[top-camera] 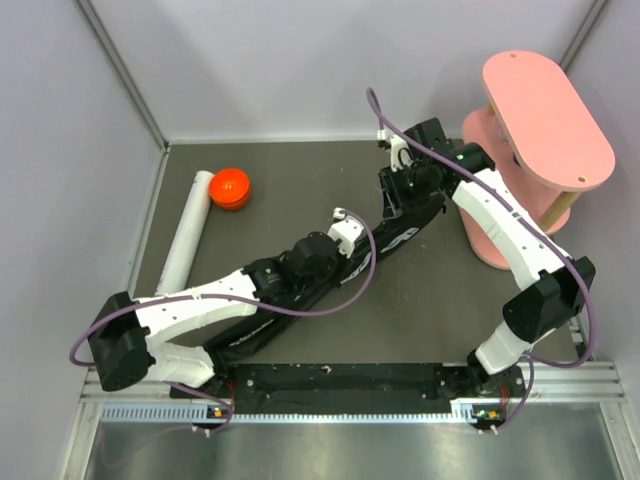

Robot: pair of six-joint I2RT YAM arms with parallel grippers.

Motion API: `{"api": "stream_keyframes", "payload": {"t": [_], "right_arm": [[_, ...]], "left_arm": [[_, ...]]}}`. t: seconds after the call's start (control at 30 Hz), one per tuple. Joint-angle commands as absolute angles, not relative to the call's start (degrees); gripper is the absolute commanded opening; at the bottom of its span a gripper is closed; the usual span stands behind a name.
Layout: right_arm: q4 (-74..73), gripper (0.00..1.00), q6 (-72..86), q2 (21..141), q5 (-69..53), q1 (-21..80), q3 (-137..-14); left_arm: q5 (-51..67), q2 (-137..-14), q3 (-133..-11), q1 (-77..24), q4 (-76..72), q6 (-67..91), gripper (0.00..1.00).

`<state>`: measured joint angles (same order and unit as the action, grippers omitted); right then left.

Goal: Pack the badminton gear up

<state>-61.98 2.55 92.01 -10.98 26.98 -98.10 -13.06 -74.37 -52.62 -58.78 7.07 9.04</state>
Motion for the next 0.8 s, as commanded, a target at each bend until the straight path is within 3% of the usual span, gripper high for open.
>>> {"api": "stream_keyframes", "payload": {"t": [0.0,0.27,0.77], "right_arm": [[-64.6,0.39,0.8,93.2,-10.6,29.4,-101.5],[-64.3,0.39,1.1,93.3,-10.5,29.7,-100.8],[-64.5,0.24,-1.1,94.0,-8.1,32.1,-99.3]], "left_arm": [[-14.9,-73.3,-54.0,-59.5,5.8,8.6,0.00],[-15.0,-73.7,-53.9,-59.9,5.8,8.6,0.00],[-15.1,-74.1,-54.2,-60.0,5.7,8.1,0.00]]}}
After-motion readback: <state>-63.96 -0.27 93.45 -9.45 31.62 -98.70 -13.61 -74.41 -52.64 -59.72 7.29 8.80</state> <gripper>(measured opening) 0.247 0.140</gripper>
